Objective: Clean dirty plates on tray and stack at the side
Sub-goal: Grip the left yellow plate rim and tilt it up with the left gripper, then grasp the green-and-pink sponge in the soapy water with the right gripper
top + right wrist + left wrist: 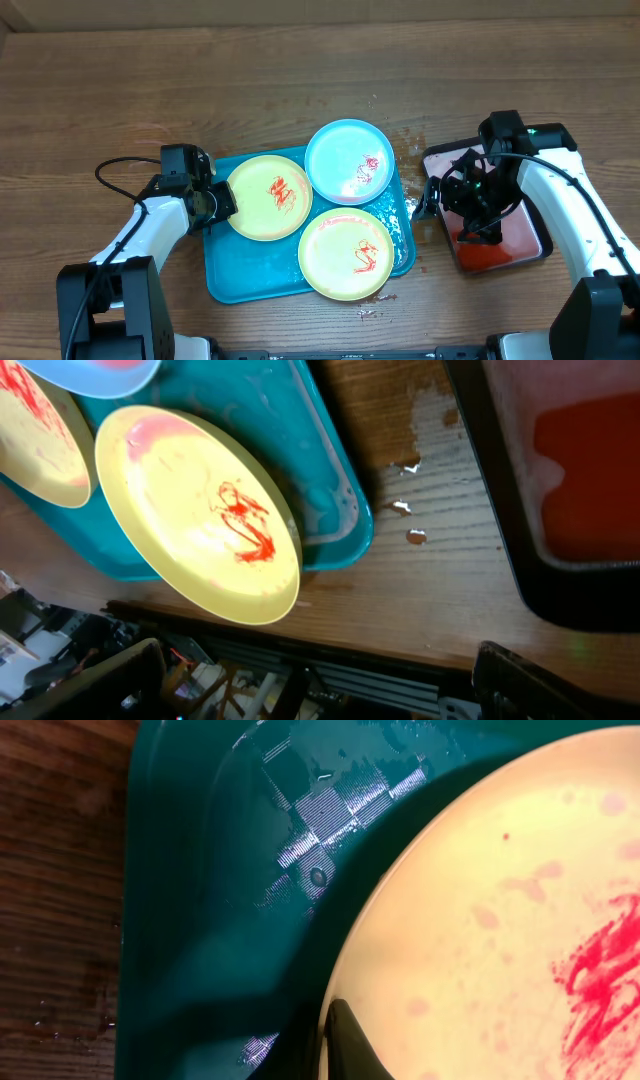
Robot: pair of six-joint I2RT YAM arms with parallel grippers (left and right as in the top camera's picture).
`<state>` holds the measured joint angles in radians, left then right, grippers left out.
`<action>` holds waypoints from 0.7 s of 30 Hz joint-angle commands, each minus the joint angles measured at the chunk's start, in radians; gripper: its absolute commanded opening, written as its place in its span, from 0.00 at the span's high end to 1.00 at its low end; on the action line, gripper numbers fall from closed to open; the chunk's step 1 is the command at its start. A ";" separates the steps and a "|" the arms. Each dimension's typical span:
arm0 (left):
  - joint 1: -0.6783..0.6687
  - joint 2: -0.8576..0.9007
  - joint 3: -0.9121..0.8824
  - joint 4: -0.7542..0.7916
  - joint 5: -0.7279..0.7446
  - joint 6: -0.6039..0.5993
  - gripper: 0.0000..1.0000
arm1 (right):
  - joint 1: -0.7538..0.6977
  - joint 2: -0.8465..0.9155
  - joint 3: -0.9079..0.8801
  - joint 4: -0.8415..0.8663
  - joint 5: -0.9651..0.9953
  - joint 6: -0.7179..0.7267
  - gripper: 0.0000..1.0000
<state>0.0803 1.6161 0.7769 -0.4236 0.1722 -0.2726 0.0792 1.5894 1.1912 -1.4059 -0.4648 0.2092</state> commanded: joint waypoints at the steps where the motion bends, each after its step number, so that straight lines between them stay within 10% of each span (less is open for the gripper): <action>1: -0.002 0.039 -0.016 -0.031 -0.020 -0.019 0.96 | -0.001 -0.011 0.013 0.018 -0.008 0.004 0.00; 16: -0.002 0.039 -0.016 -0.105 -0.131 0.078 0.96 | -0.012 -0.009 0.004 0.140 0.678 0.536 0.00; 21: -0.002 0.039 -0.016 -0.107 -0.131 0.078 0.96 | -0.036 0.004 0.000 0.269 0.681 0.550 0.42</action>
<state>0.0784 1.6161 0.7959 -0.5003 0.1417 -0.2295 0.0631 1.5894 1.1912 -1.1599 0.1490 0.6960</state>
